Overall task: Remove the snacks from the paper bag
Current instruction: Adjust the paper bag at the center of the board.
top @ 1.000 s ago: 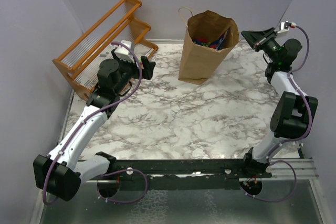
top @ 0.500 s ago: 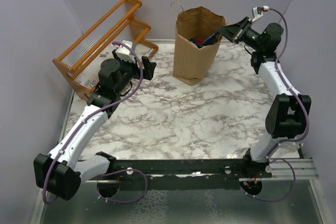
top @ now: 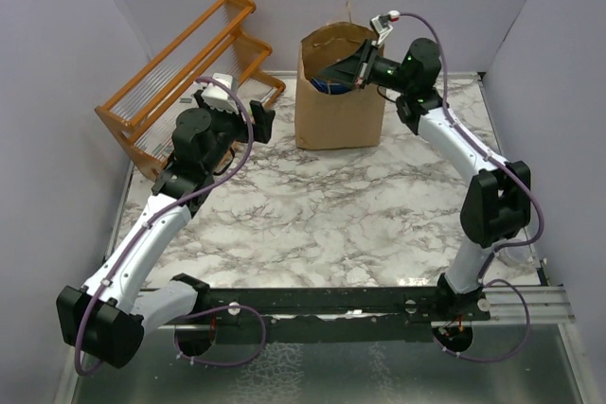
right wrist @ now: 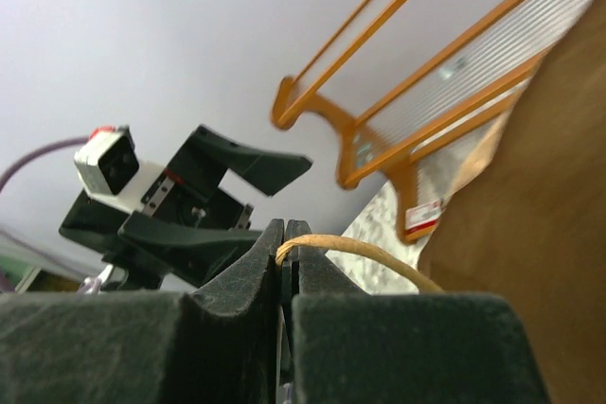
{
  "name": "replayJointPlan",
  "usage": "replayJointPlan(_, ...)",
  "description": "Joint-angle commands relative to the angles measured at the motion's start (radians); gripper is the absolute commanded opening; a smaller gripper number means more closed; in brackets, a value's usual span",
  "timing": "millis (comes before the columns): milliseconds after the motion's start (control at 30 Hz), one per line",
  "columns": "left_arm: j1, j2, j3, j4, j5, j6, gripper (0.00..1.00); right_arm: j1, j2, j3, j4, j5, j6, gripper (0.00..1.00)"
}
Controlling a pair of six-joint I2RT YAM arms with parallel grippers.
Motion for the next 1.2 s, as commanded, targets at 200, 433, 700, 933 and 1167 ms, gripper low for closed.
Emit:
replayJointPlan(200,0.024,-0.041,0.032,-0.036,-0.083,0.032,0.99,0.165,-0.120,-0.114,0.072,-0.018,0.011,0.01)
replayJointPlan(433,0.076,-0.076,0.011,-0.003,-0.083,0.009,0.99,0.202,-0.255,-0.288,0.046,-0.086,-0.046,0.01)
replayJointPlan(700,0.091,-0.082,0.036,-0.036,-0.111,-0.140,0.99,0.201,-0.508,-0.442,-0.389,0.017,-0.365,0.01)
replayJointPlan(933,0.090,0.021,0.158,-0.118,0.046,-0.335,0.99,0.201,-0.717,-0.525,-0.691,0.376,-0.544,0.01)
replayJointPlan(1167,0.091,0.219,0.312,-0.067,0.310,-0.432,0.99,0.201,-0.858,-0.556,-0.777,0.643,-0.625,0.01)
